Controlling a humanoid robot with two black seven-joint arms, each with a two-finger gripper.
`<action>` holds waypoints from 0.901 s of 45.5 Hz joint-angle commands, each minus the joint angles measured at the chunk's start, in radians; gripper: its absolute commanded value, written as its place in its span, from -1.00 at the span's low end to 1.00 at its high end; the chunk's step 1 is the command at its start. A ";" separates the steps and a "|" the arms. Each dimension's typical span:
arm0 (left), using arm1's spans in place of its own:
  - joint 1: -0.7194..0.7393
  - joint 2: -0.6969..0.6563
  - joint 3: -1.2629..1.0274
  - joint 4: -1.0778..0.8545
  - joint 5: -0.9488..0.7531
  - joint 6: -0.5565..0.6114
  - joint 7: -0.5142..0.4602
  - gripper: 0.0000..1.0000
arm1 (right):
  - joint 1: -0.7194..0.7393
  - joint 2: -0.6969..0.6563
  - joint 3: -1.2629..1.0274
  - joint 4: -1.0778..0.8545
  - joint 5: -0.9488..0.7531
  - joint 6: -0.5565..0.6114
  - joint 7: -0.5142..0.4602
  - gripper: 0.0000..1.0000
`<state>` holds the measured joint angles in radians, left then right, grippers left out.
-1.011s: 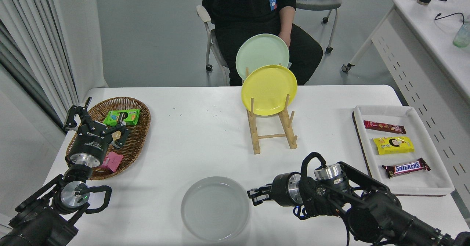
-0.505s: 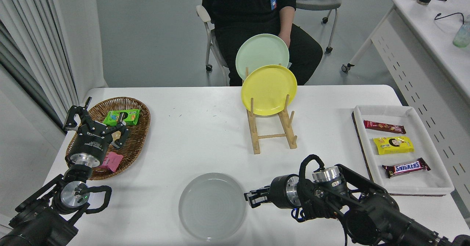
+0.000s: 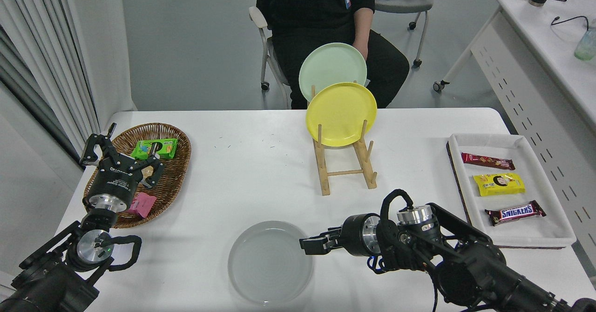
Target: Place the plate on the table
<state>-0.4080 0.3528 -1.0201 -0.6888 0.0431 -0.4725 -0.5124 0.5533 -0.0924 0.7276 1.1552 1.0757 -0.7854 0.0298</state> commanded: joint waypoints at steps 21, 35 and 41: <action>0.000 0.000 0.000 0.000 0.000 0.000 0.000 0.96 | 0.054 0.049 0.073 0.031 -0.126 0.000 -0.004 0.97; 0.000 0.000 0.000 0.000 0.000 0.000 0.000 0.96 | 0.126 0.049 -0.014 0.021 -0.387 0.352 -0.071 0.98; 0.000 0.000 0.000 0.000 0.000 0.000 0.000 0.96 | 0.142 0.043 -0.060 -0.003 -0.554 0.621 -0.071 0.98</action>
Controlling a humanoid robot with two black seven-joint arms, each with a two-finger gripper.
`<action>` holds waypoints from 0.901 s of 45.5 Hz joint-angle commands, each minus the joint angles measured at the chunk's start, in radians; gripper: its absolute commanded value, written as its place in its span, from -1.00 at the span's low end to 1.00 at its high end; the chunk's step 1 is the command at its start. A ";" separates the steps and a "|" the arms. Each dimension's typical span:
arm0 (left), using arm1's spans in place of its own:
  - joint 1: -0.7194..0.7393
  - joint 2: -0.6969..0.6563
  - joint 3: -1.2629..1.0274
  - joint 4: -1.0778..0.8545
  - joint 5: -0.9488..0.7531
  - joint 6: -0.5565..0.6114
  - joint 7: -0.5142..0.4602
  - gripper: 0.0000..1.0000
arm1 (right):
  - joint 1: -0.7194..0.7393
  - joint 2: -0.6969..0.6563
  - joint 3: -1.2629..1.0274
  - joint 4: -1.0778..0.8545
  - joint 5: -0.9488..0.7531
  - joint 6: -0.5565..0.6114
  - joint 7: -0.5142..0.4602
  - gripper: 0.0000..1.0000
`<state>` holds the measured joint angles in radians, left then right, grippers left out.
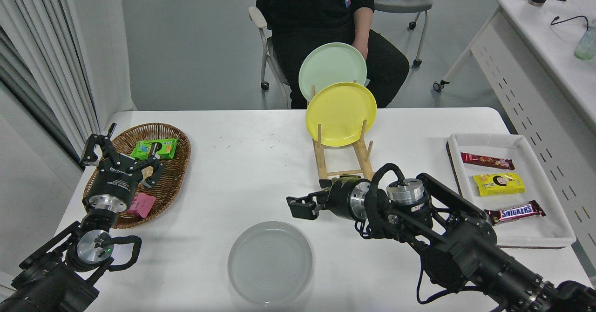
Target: Place the plate on the table
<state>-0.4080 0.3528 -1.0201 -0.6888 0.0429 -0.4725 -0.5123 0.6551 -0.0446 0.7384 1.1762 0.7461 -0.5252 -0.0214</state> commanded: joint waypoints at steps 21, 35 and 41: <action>0.000 0.000 0.000 0.000 0.000 0.000 0.000 0.96 | 0.103 -0.029 -0.096 -0.174 -0.461 0.697 -0.017 0.98; 0.000 0.000 0.000 0.000 0.000 0.000 0.000 0.96 | 0.182 -0.098 -0.085 -0.322 -0.496 0.726 -0.009 0.98; 0.000 0.000 0.000 0.000 0.000 0.000 0.000 0.96 | 0.204 -0.168 -0.059 -0.328 -0.617 0.732 -0.008 0.98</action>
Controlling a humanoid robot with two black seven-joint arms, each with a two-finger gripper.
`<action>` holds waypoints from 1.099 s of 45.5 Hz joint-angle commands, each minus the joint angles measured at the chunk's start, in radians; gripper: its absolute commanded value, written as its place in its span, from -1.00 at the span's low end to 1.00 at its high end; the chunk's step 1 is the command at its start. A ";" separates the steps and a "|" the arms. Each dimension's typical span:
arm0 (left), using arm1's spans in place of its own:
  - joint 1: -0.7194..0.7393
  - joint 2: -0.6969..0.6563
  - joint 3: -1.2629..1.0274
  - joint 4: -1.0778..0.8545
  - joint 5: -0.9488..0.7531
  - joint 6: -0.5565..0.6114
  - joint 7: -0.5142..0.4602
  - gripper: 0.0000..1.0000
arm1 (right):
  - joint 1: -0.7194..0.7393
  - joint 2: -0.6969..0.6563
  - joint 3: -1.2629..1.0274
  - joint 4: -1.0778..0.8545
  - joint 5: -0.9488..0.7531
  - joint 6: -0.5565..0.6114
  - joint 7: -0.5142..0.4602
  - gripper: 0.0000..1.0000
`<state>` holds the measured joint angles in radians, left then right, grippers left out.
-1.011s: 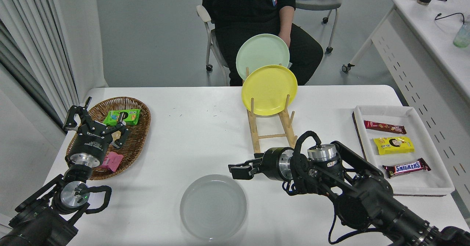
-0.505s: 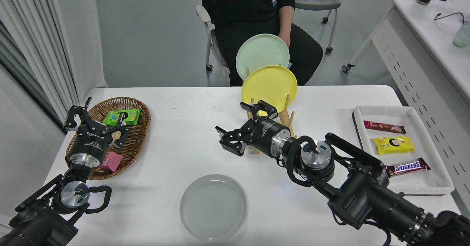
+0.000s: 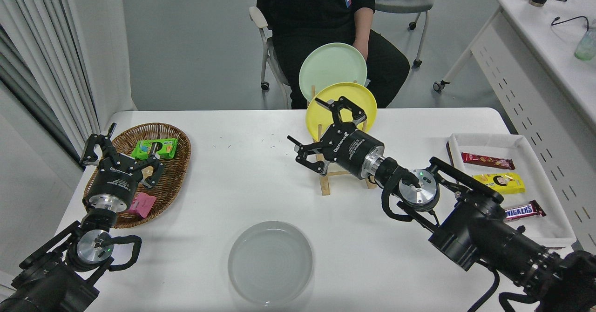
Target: Place the plate on the table
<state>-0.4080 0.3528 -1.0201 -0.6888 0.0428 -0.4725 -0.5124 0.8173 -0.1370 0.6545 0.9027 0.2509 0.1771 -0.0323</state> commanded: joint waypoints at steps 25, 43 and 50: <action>0.000 0.000 0.000 0.000 0.000 0.000 0.000 0.96 | 0.052 -0.162 0.105 -0.257 -0.160 0.036 0.091 0.98; 0.000 0.000 0.000 0.000 0.000 0.000 0.000 0.96 | 0.002 -0.161 0.117 -0.366 -0.154 0.055 0.155 0.98; 0.000 0.000 0.000 0.000 0.000 0.000 0.000 0.96 | -0.032 -0.161 0.102 -0.372 -0.160 0.058 0.155 0.98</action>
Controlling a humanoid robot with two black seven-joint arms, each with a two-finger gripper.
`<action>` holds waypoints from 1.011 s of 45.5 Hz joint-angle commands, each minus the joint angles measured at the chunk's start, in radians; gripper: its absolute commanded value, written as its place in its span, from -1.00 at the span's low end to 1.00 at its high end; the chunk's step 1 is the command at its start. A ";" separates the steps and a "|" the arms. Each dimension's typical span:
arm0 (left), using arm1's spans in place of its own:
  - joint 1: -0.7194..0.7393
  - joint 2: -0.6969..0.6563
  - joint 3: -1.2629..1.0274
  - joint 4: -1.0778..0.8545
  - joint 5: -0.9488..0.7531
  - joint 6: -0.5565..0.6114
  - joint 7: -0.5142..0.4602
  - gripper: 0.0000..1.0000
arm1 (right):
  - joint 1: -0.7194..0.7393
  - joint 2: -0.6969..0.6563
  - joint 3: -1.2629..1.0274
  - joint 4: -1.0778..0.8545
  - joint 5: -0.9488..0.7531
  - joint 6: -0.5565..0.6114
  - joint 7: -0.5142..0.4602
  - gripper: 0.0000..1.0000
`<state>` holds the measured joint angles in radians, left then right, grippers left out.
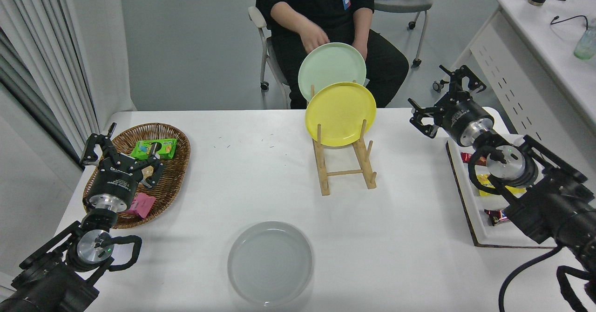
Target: Place the plate on the table
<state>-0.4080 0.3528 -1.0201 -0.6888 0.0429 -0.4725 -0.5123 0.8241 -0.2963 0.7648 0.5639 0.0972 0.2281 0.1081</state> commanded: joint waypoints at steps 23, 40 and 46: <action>0.000 0.000 0.000 0.000 0.000 0.000 0.000 0.96 | -0.065 -0.003 -0.010 -0.033 -0.008 0.007 0.015 0.98; 0.000 0.000 0.000 0.000 0.000 0.000 0.000 0.96 | -0.075 0.003 -0.018 -0.035 -0.008 0.007 0.013 0.98; 0.000 0.000 0.000 0.000 0.000 0.000 0.000 0.96 | -0.075 0.003 -0.016 -0.035 -0.008 0.007 0.013 0.98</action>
<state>-0.4080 0.3528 -1.0201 -0.6887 0.0429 -0.4725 -0.5124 0.7521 -0.2951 0.7490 0.5293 0.0891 0.2346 0.1219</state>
